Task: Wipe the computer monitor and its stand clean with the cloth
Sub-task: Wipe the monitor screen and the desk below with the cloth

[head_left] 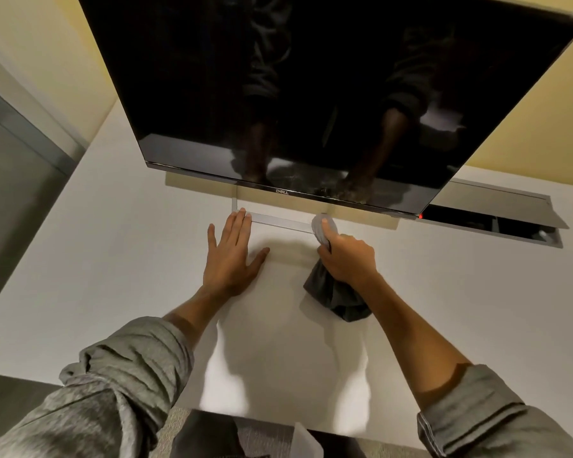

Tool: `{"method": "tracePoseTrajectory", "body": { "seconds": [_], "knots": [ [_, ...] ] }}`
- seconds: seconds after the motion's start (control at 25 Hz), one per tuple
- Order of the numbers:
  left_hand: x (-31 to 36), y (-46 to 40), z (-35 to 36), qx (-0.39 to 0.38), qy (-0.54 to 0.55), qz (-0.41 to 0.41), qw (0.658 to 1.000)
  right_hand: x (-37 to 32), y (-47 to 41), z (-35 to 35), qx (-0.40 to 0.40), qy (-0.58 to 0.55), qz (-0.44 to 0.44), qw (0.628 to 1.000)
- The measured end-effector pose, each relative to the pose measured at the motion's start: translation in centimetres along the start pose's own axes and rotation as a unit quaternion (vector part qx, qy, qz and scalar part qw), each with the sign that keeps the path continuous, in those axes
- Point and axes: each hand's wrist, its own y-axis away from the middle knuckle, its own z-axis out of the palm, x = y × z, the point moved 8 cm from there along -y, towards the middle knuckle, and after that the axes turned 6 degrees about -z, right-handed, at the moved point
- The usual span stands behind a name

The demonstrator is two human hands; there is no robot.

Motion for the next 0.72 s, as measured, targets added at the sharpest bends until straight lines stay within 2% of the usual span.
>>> {"method": "tracePoseTrajectory", "body": {
  "seconds": [0.16,0.32,0.44,0.64,0.72],
  "knots": [
    [-1.2,0.1,-0.8,0.017,-0.007,-0.026,0.999,-1.8,1.7,0.3,0.011,0.015,-0.054,0.998],
    [-4.3,1.1,-1.9,0.024,-0.023,-0.034,0.999,-0.3,-1.1,-2.3,0.078,-0.03,0.033,0.996],
    [-5.7,1.0,-1.6,0.007,-0.012,-0.054,0.998,0.2,-1.6,-0.8,0.04,-0.021,0.055,0.997],
    [-5.7,0.7,-1.7,0.014,0.001,-0.057,0.998,-1.8,1.5,0.9,0.035,0.051,-0.031,0.998],
    [-5.8,0.6,-1.8,0.02,0.014,-0.053,0.998,-3.1,2.2,0.9,0.057,0.045,-0.052,0.996]
  ]
}}
